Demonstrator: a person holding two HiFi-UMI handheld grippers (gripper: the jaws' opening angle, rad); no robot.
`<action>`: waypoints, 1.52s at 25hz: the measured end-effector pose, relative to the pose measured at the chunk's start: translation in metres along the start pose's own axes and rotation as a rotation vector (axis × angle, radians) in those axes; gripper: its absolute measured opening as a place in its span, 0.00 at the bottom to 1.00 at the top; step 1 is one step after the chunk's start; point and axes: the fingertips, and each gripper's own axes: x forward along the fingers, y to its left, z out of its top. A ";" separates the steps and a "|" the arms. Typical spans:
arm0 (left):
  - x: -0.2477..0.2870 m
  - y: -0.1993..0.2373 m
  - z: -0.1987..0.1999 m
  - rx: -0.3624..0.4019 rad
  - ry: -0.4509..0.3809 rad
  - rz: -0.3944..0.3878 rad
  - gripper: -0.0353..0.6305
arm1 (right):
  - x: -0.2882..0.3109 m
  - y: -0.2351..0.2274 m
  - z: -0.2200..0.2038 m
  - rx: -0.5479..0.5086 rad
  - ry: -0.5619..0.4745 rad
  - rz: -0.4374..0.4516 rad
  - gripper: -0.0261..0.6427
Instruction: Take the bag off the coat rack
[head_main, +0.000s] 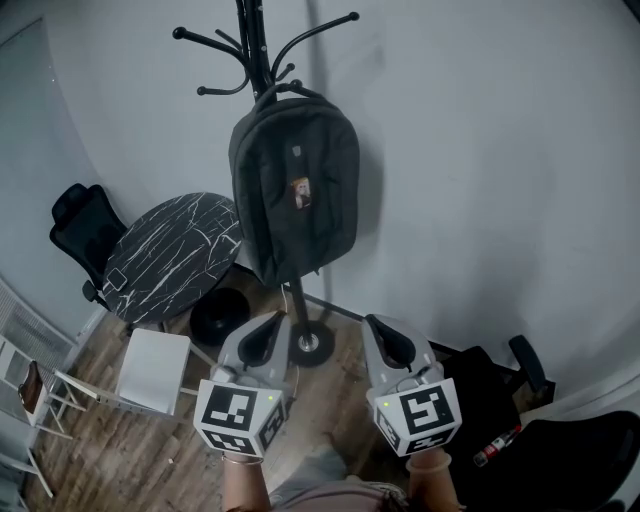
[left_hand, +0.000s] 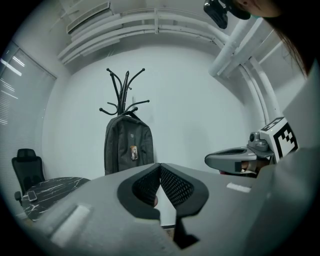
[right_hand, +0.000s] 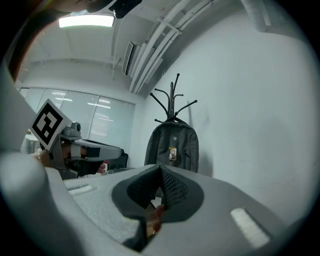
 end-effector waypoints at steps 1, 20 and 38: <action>0.002 0.005 0.000 -0.002 0.000 0.001 0.07 | 0.005 0.000 0.002 0.002 -0.004 -0.004 0.04; 0.041 0.098 0.010 -0.030 -0.038 -0.004 0.07 | 0.094 0.003 0.018 -0.065 0.000 -0.091 0.04; 0.081 0.141 0.016 -0.060 -0.060 0.033 0.08 | 0.143 -0.031 0.021 -0.053 0.017 -0.113 0.04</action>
